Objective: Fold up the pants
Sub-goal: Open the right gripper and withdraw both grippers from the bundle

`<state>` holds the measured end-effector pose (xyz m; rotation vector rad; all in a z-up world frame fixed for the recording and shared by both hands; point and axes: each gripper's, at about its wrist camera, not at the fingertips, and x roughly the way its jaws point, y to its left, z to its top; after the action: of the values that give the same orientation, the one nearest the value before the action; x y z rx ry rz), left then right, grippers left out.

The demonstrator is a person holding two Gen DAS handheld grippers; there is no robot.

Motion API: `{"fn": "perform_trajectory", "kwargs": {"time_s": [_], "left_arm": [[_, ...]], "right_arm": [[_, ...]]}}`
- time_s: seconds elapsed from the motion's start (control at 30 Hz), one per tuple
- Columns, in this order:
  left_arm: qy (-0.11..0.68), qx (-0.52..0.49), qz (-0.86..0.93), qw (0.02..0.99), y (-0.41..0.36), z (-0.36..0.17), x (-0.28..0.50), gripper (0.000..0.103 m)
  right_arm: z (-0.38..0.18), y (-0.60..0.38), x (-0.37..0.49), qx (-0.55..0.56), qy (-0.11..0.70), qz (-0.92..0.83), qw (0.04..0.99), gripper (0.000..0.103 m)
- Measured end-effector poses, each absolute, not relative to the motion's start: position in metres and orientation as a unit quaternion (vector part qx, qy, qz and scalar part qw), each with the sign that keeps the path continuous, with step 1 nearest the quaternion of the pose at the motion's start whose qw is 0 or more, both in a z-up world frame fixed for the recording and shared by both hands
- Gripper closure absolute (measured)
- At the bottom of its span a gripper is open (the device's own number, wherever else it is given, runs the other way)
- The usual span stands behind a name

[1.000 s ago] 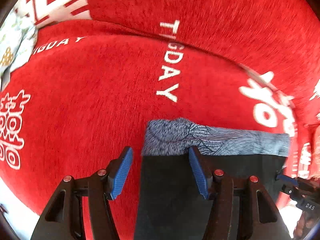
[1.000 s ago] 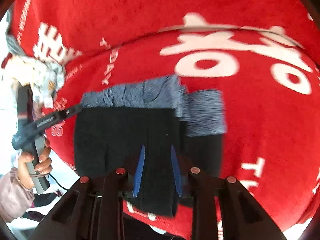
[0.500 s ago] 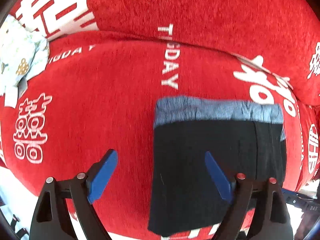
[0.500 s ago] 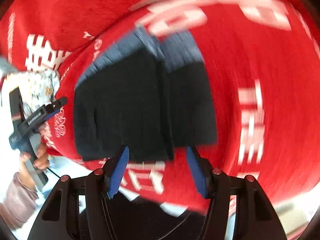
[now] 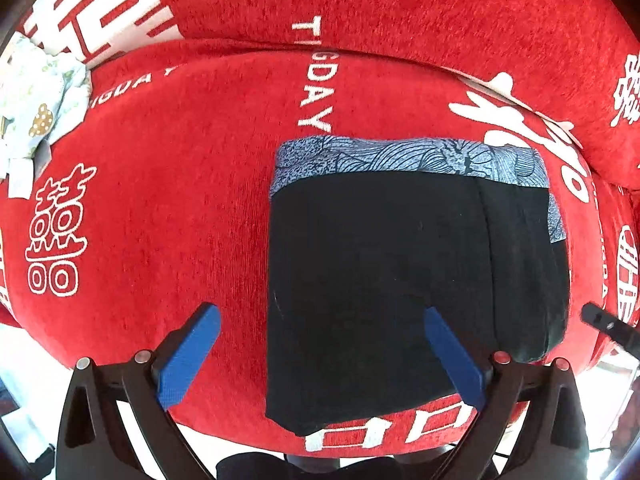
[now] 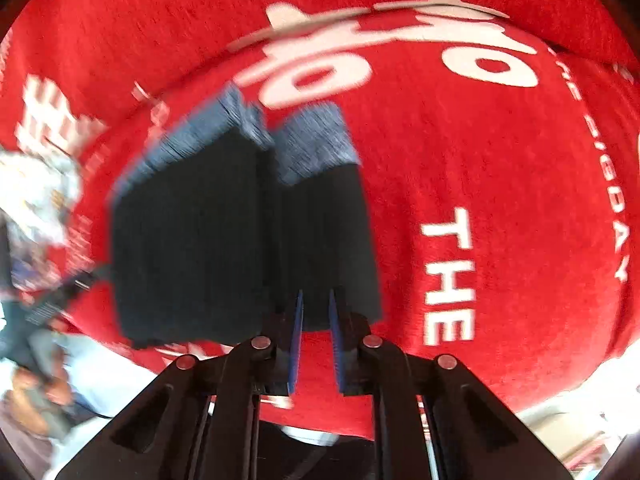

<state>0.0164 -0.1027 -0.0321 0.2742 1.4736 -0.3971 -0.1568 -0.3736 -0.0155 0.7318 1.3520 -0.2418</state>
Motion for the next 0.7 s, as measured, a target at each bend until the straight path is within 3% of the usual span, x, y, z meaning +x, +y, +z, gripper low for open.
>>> {"fn": "perform_trajectory", "kwargs": {"time_s": [0.03, 0.1, 0.17, 0.2, 0.4, 0.53, 0.63, 0.7], "left_arm": [[0.664, 0.130, -0.179, 0.714, -0.104, -0.033, 0.015, 0.001], [0.667, 0.140, -0.177, 0.710, -0.107, -0.037, 0.012, 0.001], [0.671, 0.143, -0.173, 0.706, -0.107, -0.040, 0.010, 0.001], [0.671, 0.145, -0.170, 0.707, -0.107, -0.040, 0.009, 0.001], [0.670, 0.141, -0.181, 0.706, -0.106, -0.036, 0.005, 0.001], [0.673, 0.136, -0.190, 0.702, -0.107, -0.030, 0.003, 0.001], [0.674, 0.132, -0.196, 0.700, -0.109, -0.019, 0.001, 0.001], [0.671, 0.136, -0.199, 0.701, -0.110, -0.010, -0.002, 0.001]], "right_arm": [[-0.011, -0.369, -0.150, 0.313, 0.610, -0.103, 0.721, 0.080], [-0.012, -0.358, -0.137, 0.281, 0.614, -0.100, 0.730, 0.045], [-0.025, -0.349, -0.121, 0.284, 0.621, -0.079, 0.726, 0.050], [-0.039, -0.343, -0.116, 0.280, 0.640, -0.061, 0.713, 0.079], [-0.050, -0.332, -0.130, 0.265, 0.663, -0.091, 0.694, 0.080], [-0.035, -0.337, -0.133, 0.248, 0.674, -0.121, 0.686, 0.049], [-0.015, -0.337, -0.130, 0.228, 0.675, -0.126, 0.690, 0.041], [-0.001, -0.332, -0.129, 0.224, 0.673, -0.124, 0.694, 0.029]]}}
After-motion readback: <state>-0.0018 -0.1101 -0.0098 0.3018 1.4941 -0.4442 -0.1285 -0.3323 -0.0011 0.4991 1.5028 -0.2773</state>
